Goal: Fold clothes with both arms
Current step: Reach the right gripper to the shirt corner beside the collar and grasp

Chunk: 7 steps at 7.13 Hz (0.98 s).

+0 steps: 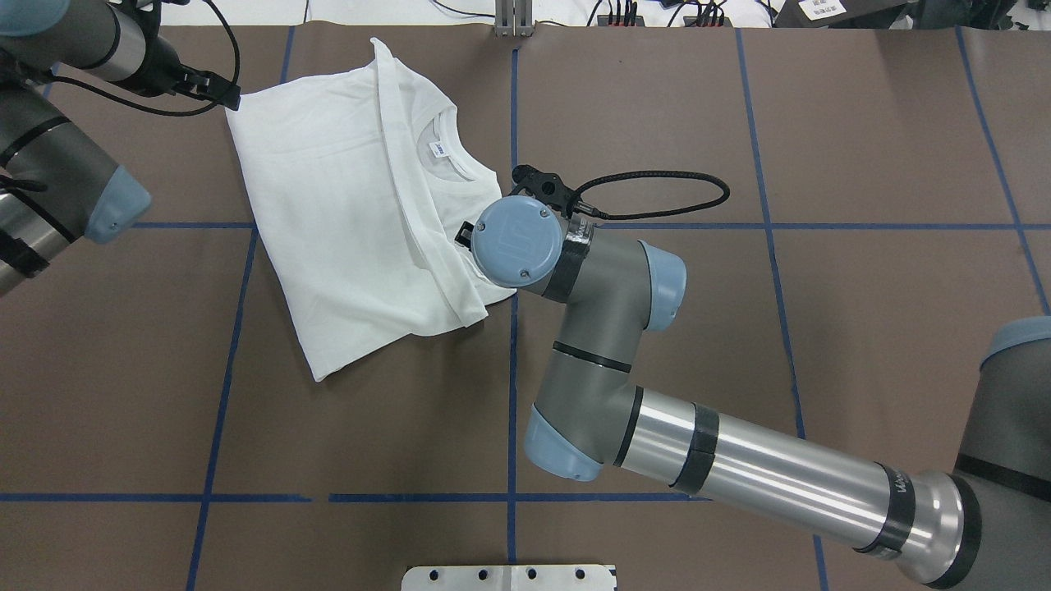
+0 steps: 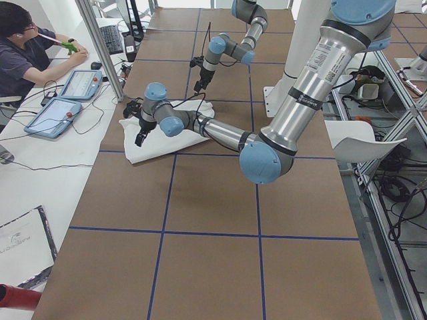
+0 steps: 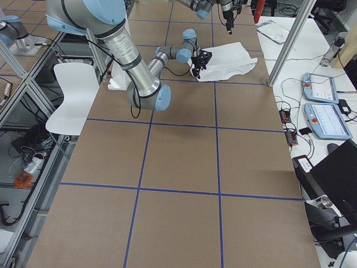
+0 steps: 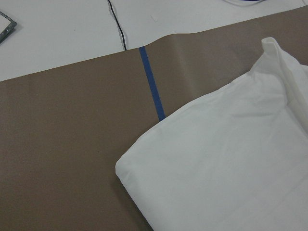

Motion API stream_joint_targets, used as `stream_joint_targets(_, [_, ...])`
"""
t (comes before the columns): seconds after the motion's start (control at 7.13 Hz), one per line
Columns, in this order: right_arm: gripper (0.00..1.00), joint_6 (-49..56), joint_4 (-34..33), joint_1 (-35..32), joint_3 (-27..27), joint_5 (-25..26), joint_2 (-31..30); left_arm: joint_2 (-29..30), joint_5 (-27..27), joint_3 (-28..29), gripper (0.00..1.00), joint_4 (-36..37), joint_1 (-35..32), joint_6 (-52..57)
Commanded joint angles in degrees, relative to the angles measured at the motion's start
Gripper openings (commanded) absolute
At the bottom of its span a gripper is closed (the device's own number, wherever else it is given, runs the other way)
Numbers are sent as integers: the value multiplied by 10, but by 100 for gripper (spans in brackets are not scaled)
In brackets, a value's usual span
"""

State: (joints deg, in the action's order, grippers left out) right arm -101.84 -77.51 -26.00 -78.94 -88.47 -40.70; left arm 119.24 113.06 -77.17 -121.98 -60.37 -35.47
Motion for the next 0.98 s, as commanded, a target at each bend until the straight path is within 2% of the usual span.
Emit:
stream_joint_targets(0.0, [89, -25, 39, 8, 60, 23, 25, -1, 1, -1, 100, 0, 0, 0])
stream_joint_targets(0.84, [83, -26, 6, 18, 65, 20, 27, -8, 1, -4, 100, -5, 0, 0])
